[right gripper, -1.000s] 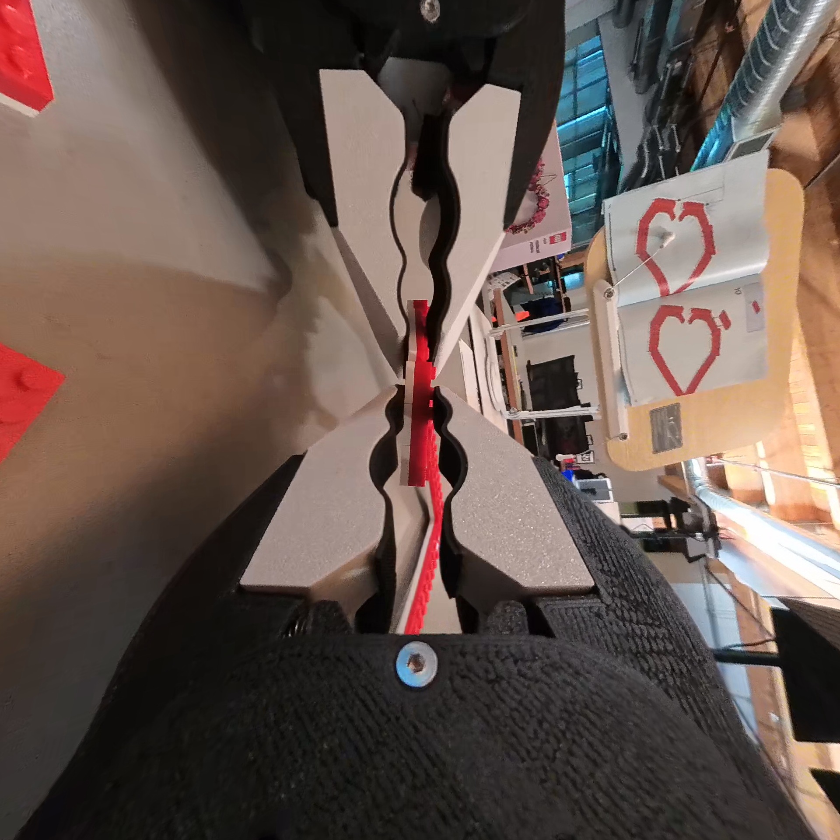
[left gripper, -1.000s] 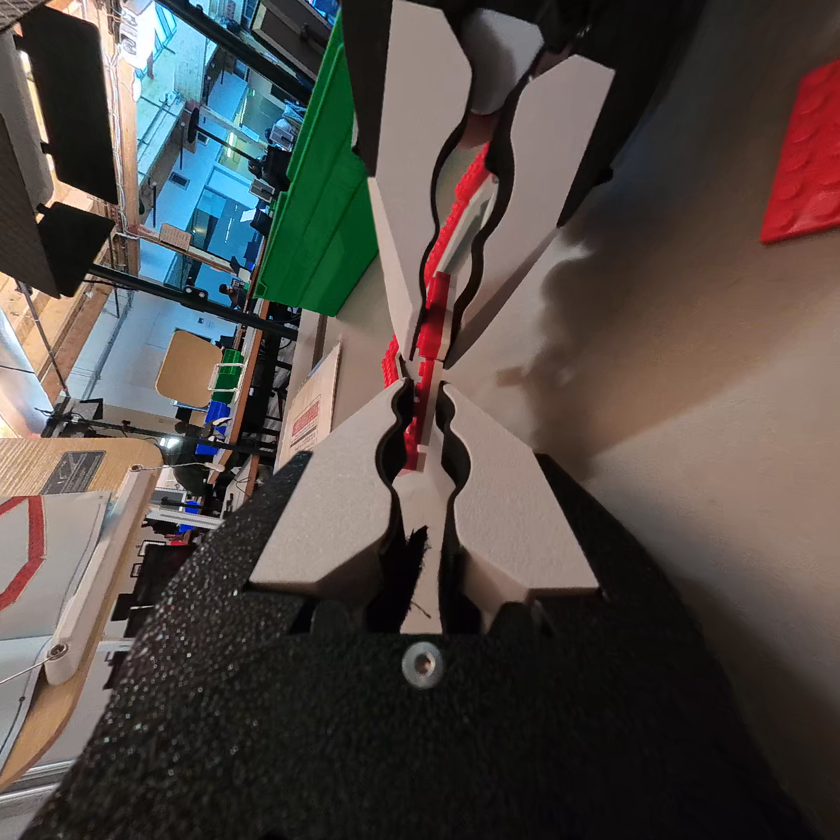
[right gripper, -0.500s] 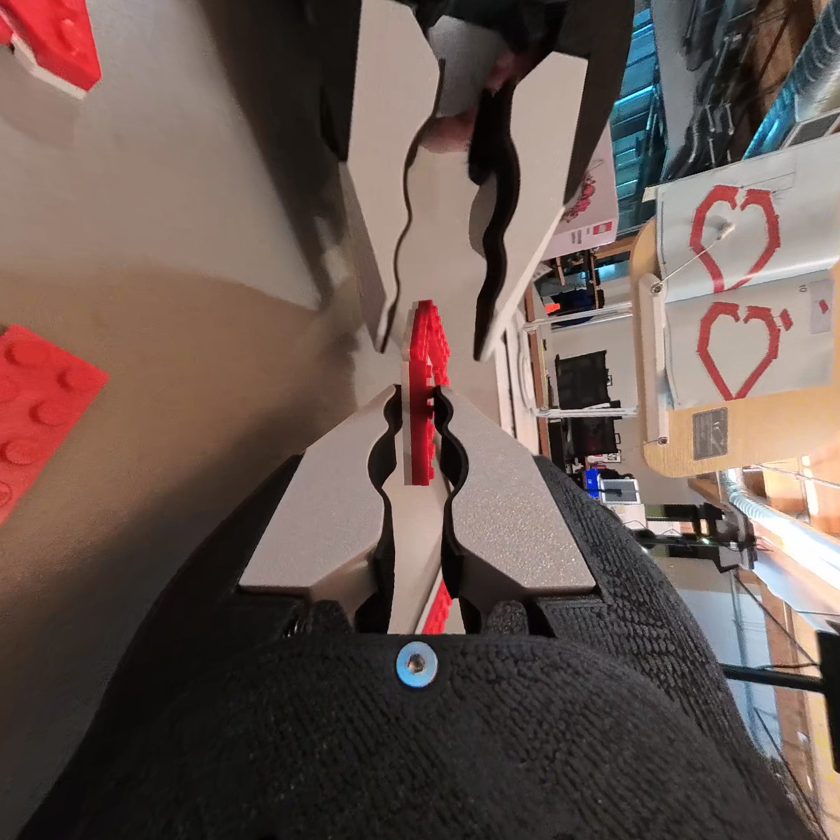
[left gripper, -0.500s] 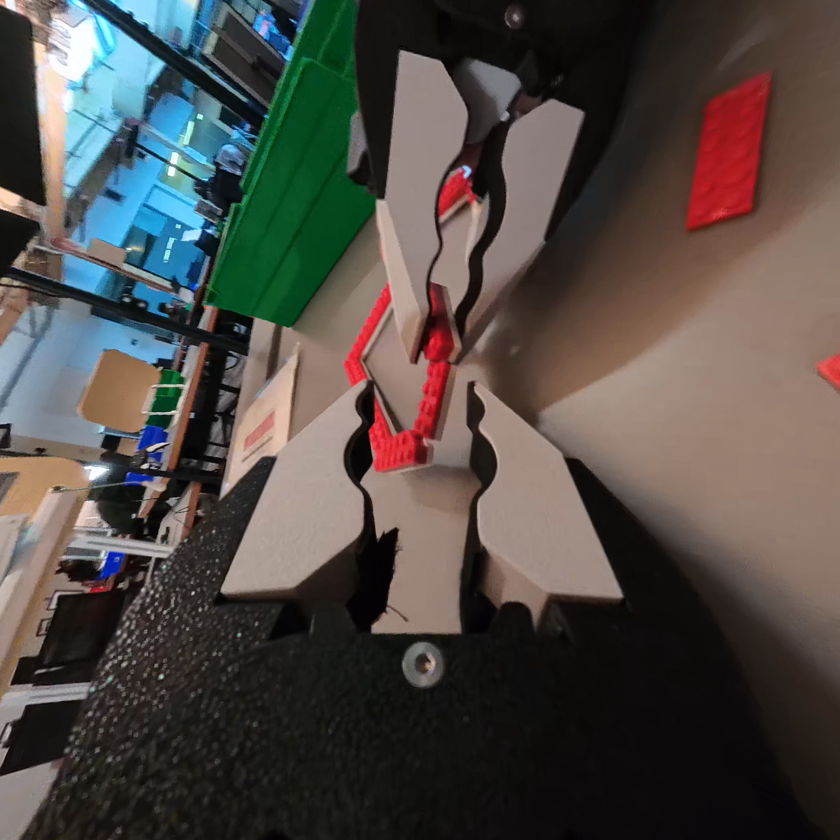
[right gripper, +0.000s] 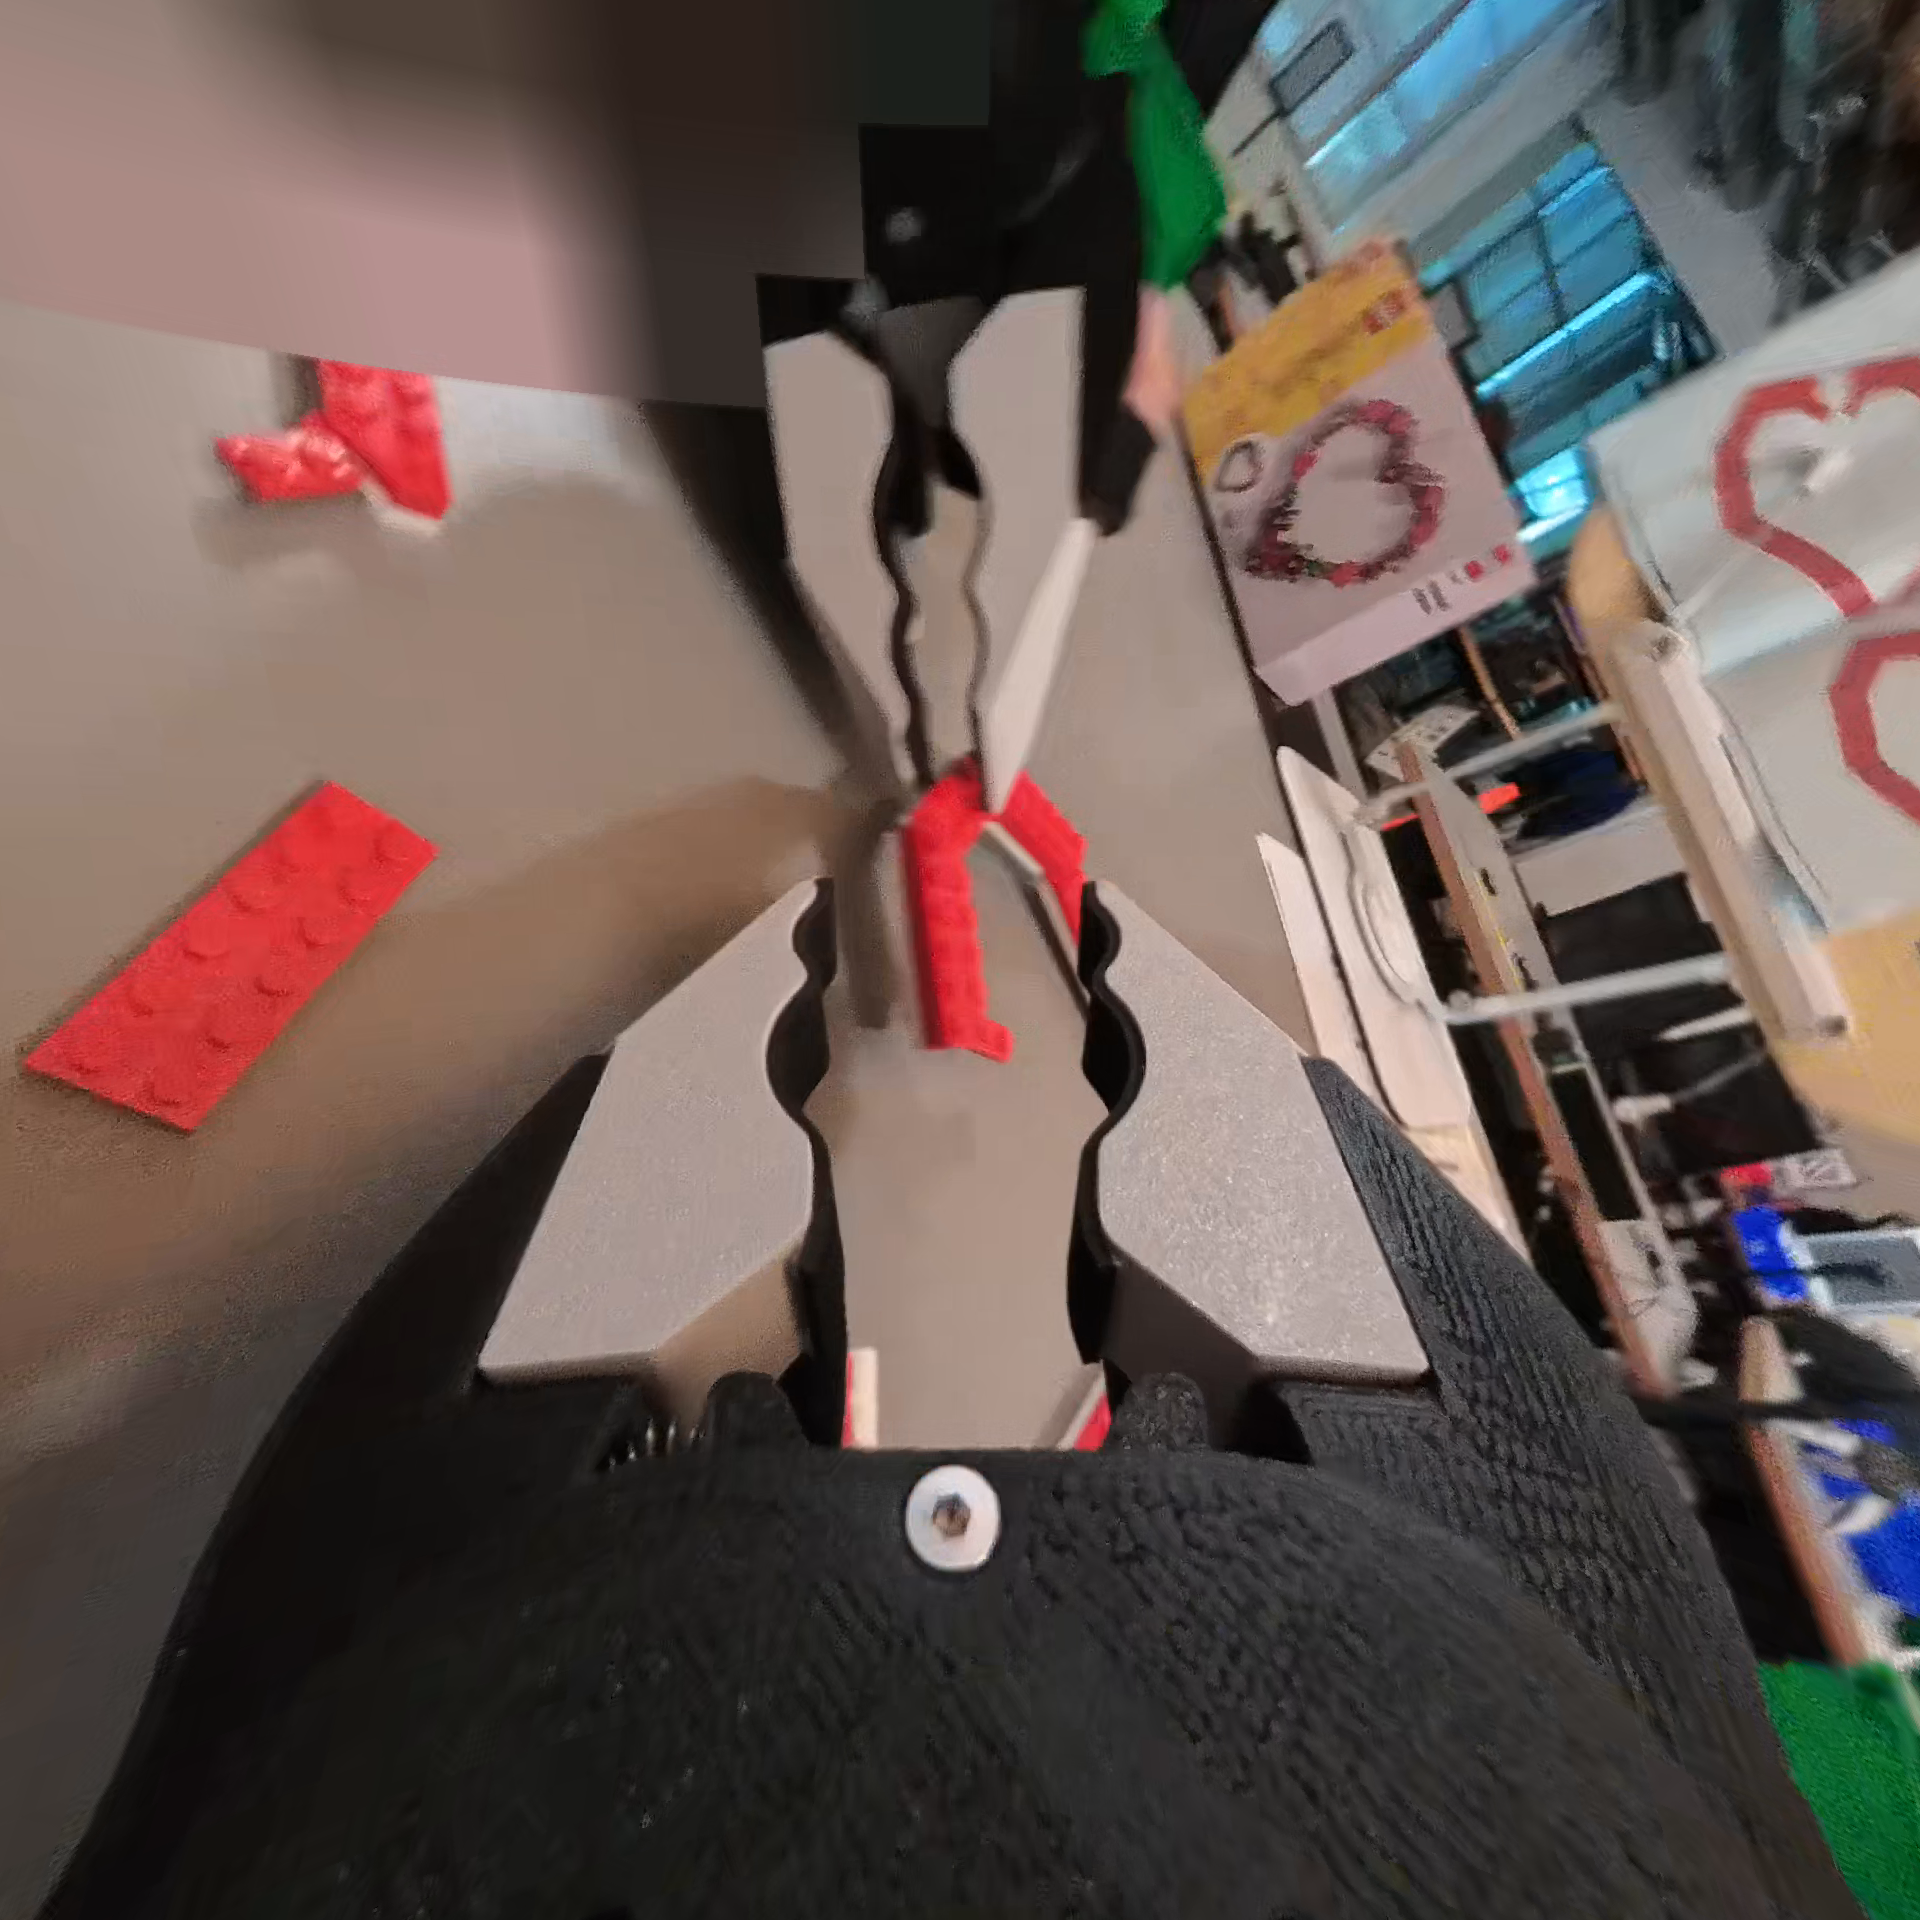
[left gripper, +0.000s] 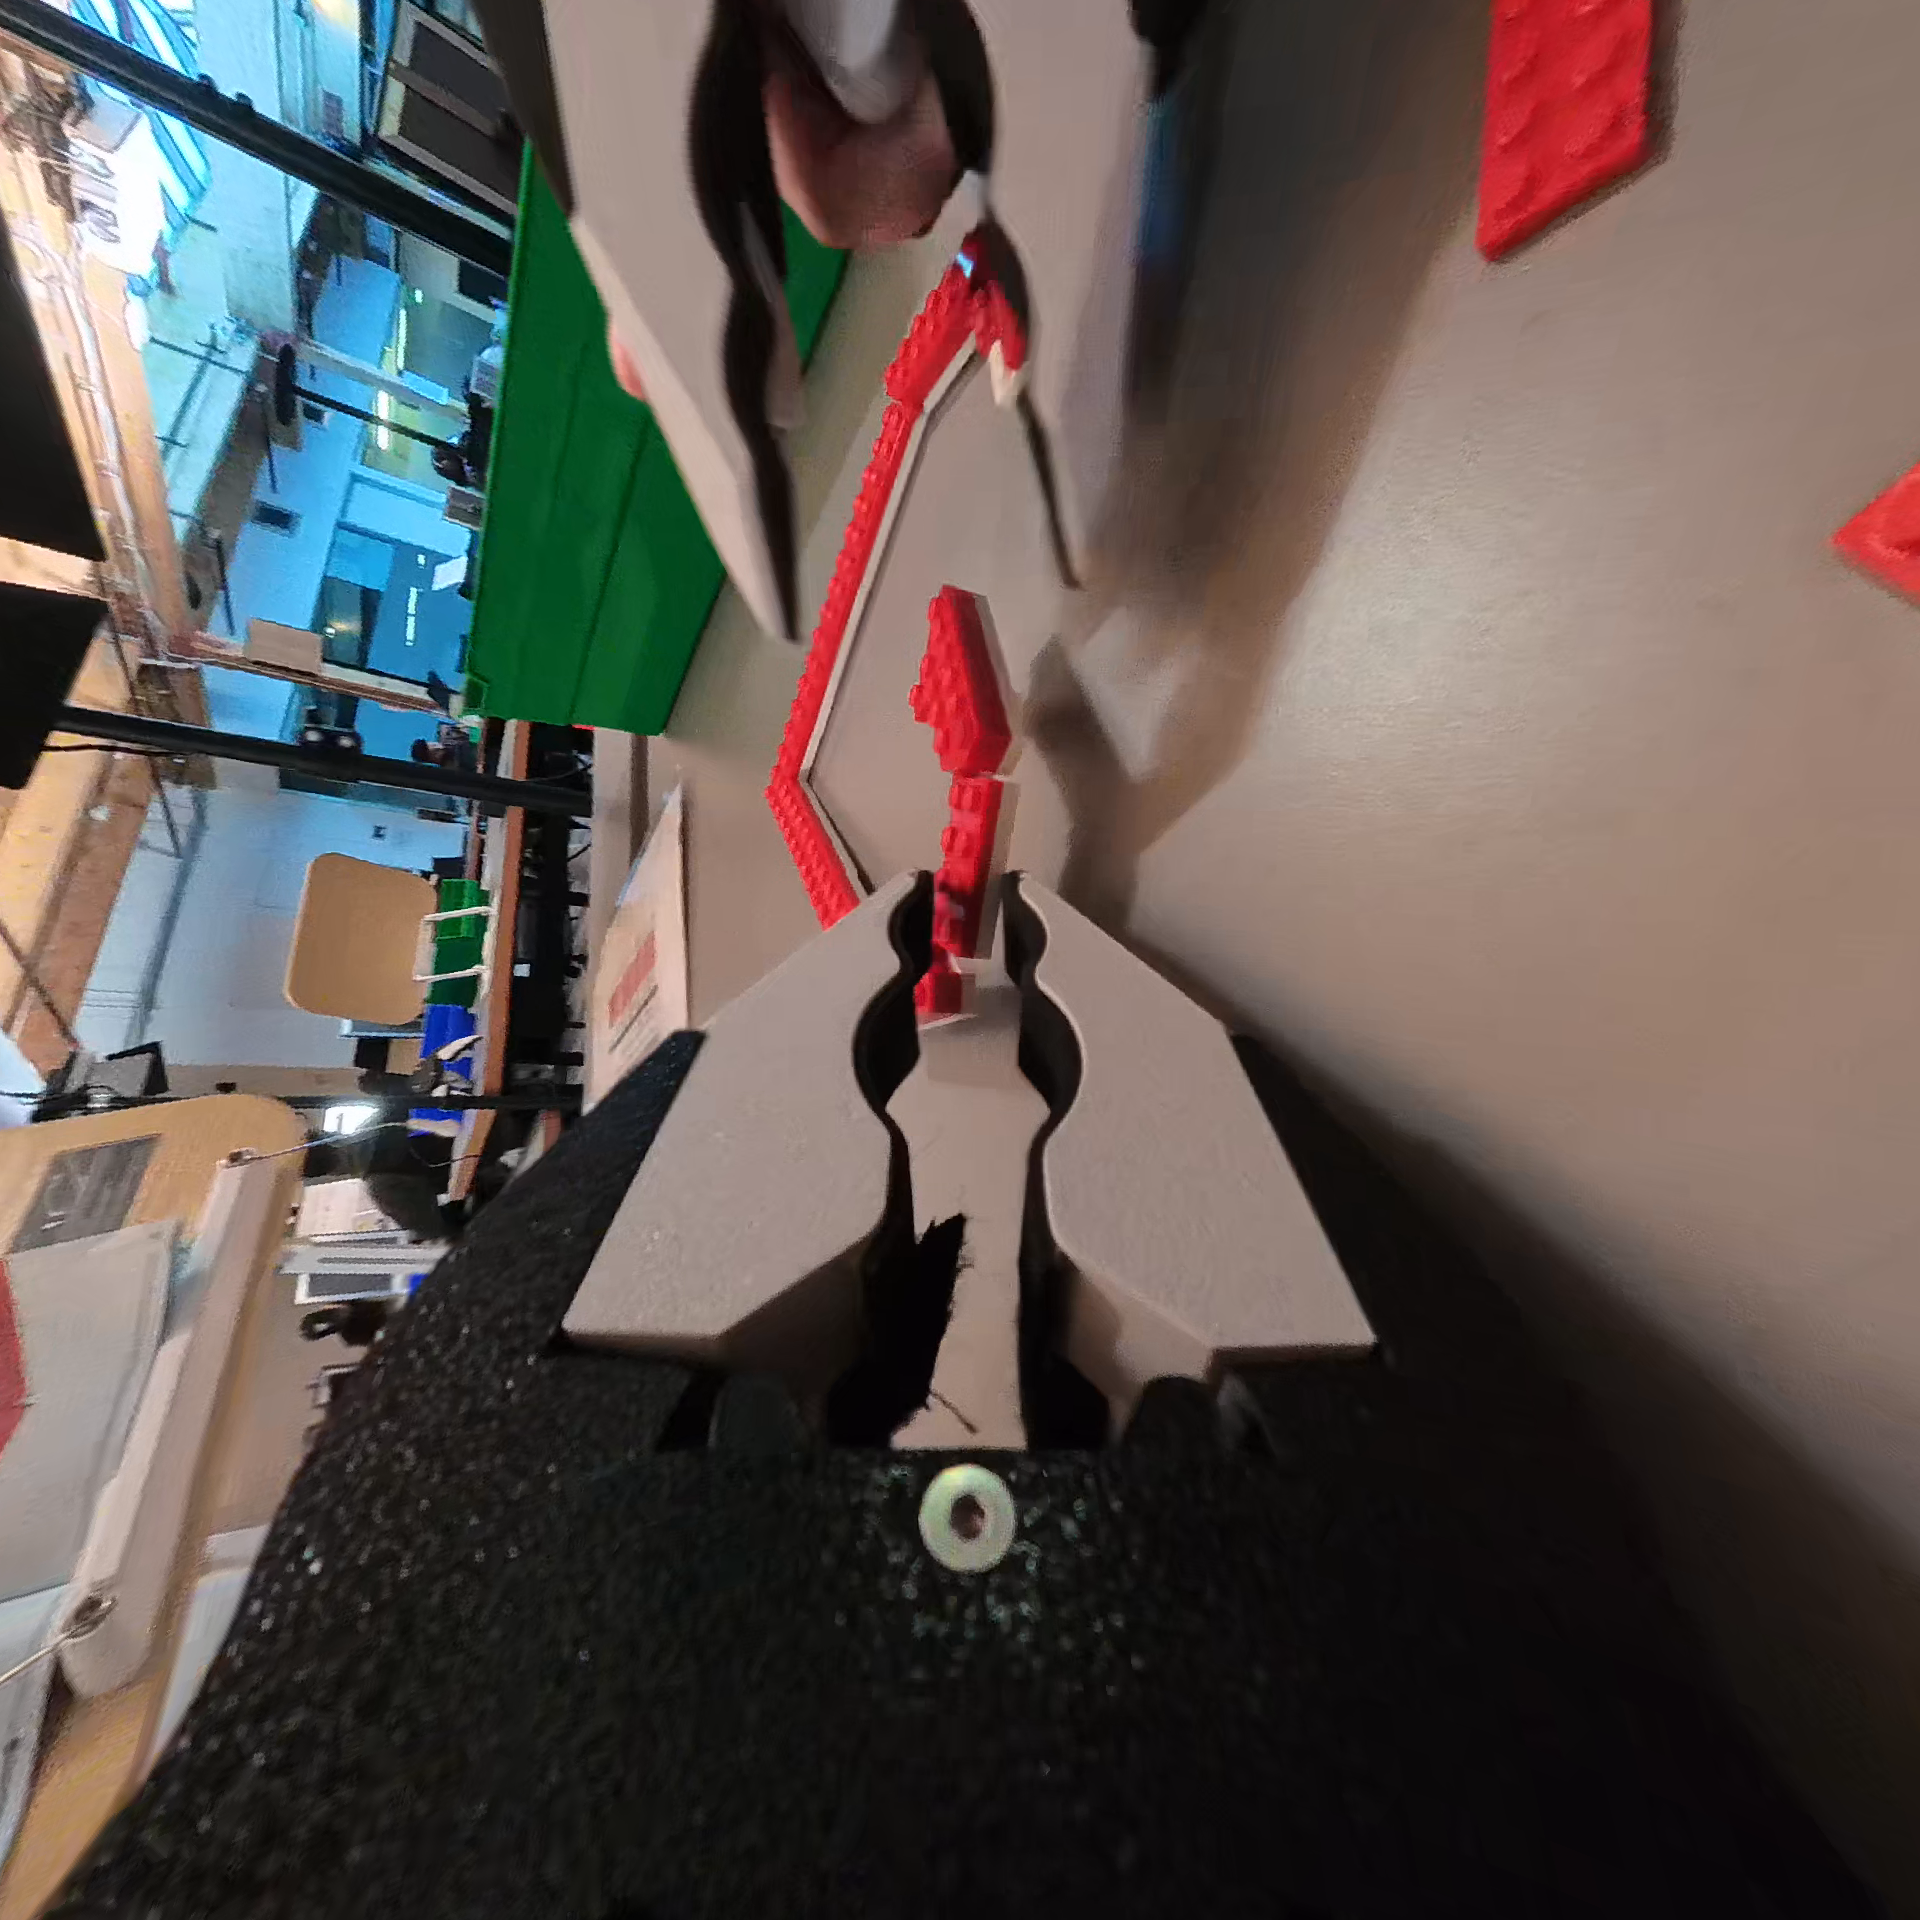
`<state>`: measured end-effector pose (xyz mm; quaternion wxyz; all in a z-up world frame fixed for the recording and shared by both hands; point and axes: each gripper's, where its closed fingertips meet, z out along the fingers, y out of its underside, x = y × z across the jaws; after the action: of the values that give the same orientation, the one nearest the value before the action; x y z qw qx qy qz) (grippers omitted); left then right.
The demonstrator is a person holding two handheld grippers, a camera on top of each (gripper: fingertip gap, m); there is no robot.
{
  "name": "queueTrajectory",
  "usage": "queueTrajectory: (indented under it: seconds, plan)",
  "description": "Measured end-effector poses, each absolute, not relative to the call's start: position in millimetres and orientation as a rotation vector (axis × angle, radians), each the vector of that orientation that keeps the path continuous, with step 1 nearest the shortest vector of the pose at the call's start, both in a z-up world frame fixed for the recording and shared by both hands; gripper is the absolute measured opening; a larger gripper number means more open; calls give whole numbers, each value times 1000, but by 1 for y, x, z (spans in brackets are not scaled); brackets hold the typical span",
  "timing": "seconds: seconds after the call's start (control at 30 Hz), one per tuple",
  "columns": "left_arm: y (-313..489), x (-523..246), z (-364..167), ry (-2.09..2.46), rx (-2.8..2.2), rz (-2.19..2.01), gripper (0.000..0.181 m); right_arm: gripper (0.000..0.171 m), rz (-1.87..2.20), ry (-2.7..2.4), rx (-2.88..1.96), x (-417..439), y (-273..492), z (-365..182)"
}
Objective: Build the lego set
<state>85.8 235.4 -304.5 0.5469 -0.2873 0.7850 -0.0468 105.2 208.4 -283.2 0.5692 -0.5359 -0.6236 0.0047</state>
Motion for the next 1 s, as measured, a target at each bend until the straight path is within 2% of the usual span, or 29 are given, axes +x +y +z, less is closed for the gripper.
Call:
queueTrajectory:
  seconds: [0.2, 0.43, 0.6, 0.73, 0.87, 1.0]
  plan:
    - [230, 87, -300, 1862, -679, -153, 38, 45, 120, -1065, -1276, 160, 230, -229]
    - [225, 84, -288, 1818, -720, -306, 57, 46, 237, -713, -1297, 220, 249, -202]
    - [245, 78, -253, 1553, -783, -431, 61, 43, 35, -574, -1229, 252, 259, -190]
    - [267, 61, -215, 1311, -836, -520, 56, 39, -98, -565, -1188, 257, 263, -190]
    - [287, 54, -203, 1242, -905, -542, 57, 38, -156, -600, -1201, 256, 276, -198]
    - [274, 59, -181, 1247, -952, -603, 63, 38, -169, -625, -1161, 251, 275, -194]
